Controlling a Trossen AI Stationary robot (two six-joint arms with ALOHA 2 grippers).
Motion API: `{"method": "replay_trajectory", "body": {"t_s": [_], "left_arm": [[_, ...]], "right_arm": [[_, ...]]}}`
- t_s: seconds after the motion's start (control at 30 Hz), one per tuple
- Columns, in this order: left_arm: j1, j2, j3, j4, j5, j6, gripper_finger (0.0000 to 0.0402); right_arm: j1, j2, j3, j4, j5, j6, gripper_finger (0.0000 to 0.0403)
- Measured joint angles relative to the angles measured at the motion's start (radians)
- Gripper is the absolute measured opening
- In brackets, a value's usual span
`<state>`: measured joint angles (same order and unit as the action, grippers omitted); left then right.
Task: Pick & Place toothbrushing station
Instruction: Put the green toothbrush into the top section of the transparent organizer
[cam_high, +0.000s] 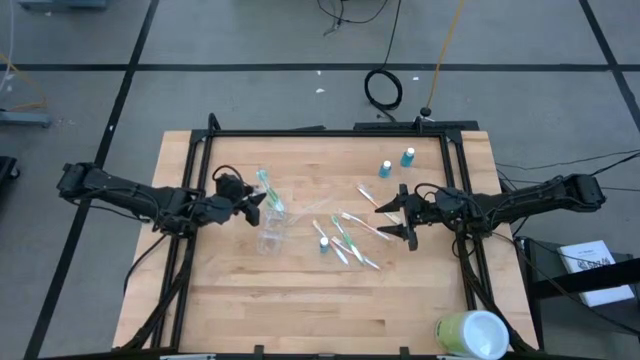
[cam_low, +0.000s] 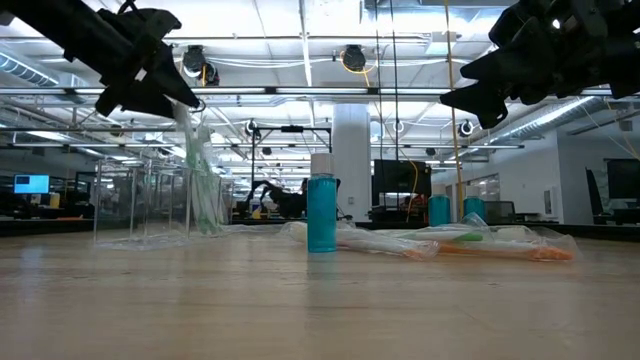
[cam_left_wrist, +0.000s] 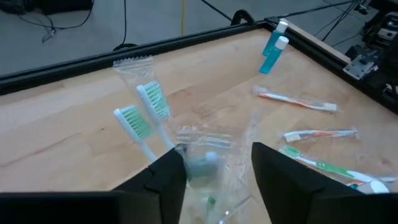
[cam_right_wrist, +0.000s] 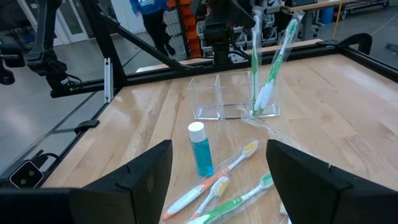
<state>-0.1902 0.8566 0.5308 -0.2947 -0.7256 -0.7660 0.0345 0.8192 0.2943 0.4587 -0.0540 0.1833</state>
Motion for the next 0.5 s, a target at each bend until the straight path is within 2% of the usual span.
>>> {"method": "replay_trajectory", "body": {"t_s": [0.27, 0.5], "left_arm": [[0.000, -0.039, 0.000, 0.066, -0.009, 0.078, 0.0227], [0.023, -0.115, 0.000, -0.012, -0.098, 0.118, 0.0227]], "right_arm": [[0.000, 0.000, 0.000, 0.000, 0.000, 0.000, 0.0251], [0.000, 0.000, 0.000, 0.000, 0.000, 0.000, 0.0251]]}}
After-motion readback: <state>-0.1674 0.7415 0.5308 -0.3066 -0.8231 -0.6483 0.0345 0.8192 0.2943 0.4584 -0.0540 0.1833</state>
